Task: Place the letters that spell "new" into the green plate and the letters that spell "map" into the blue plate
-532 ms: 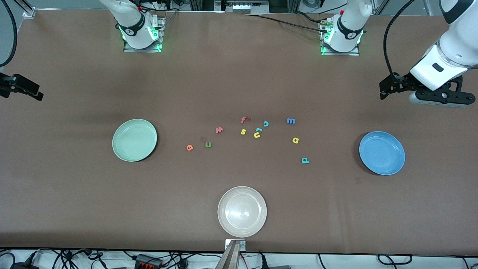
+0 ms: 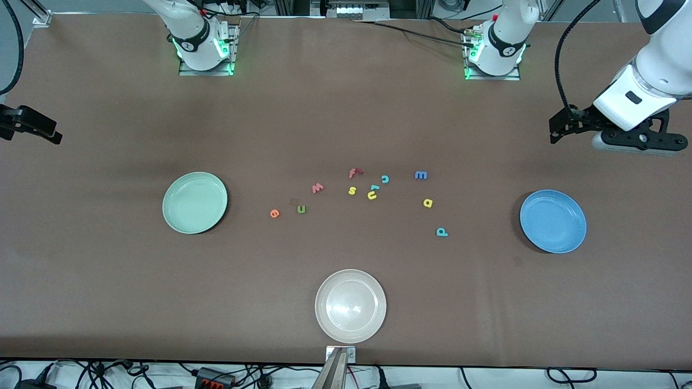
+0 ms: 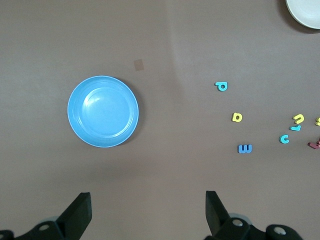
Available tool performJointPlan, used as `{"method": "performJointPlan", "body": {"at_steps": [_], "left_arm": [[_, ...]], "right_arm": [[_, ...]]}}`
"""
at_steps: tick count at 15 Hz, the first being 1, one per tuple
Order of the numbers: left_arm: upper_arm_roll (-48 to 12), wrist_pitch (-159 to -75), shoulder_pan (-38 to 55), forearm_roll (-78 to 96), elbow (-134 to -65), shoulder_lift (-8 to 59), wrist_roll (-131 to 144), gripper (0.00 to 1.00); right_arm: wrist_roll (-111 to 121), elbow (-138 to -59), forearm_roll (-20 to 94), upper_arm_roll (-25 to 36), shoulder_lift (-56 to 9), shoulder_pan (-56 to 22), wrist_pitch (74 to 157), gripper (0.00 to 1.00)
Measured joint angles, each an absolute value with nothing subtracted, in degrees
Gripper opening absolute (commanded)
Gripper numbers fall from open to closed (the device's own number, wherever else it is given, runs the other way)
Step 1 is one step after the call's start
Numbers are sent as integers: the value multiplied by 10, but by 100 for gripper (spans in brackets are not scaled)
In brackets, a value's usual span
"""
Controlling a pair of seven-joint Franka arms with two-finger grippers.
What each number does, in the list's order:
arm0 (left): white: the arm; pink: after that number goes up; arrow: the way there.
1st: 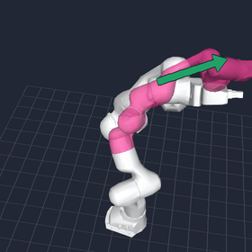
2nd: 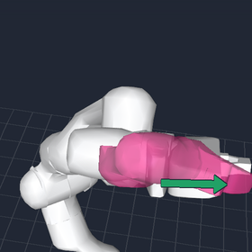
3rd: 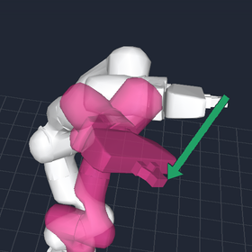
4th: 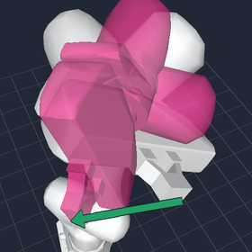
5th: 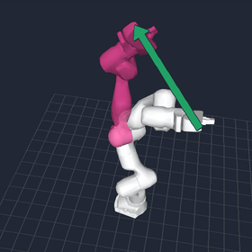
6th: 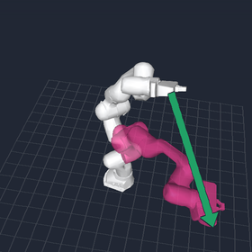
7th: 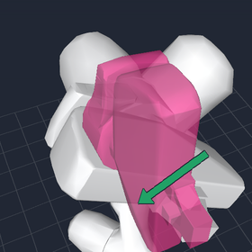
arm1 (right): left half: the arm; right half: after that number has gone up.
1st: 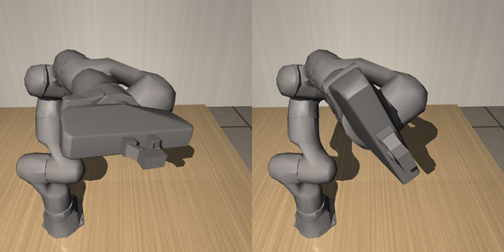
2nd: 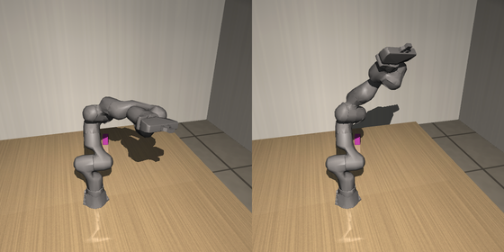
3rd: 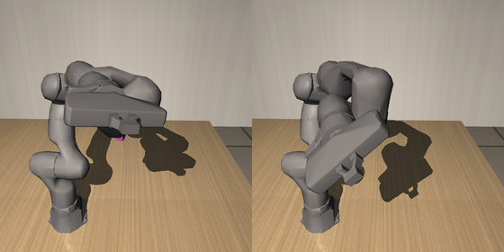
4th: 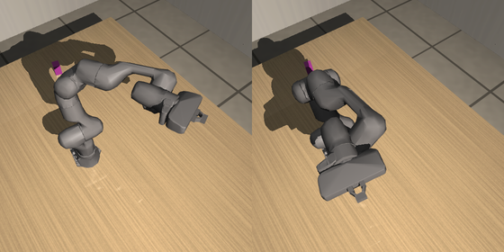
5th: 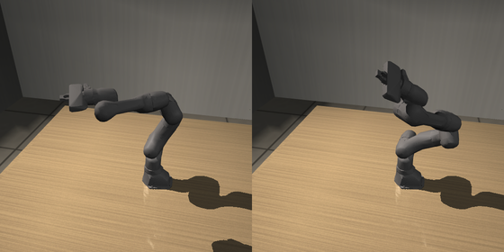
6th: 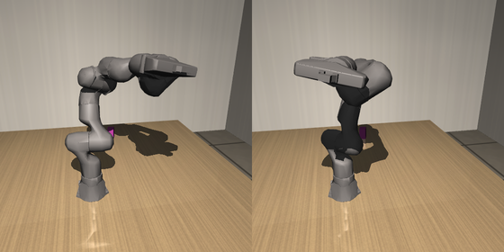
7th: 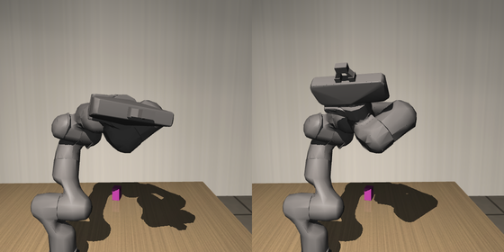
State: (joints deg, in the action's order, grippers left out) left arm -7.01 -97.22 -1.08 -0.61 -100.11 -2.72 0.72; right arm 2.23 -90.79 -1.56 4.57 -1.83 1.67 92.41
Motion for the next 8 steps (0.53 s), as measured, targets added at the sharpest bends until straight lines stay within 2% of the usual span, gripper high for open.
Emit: {"method": "performJointPlan", "body": {"at_steps": [5, 8], "left_arm": [[-71, -945, -10, -6, -1002, -22, 7, 100], [-86, -923, -8, -6, -1003, 5, 7, 100]], "right_arm": [[23, -909, -15, 44, -25, 16, 924, 100], [23, -912, -1, 37, -48, 9, 924, 100]]}}
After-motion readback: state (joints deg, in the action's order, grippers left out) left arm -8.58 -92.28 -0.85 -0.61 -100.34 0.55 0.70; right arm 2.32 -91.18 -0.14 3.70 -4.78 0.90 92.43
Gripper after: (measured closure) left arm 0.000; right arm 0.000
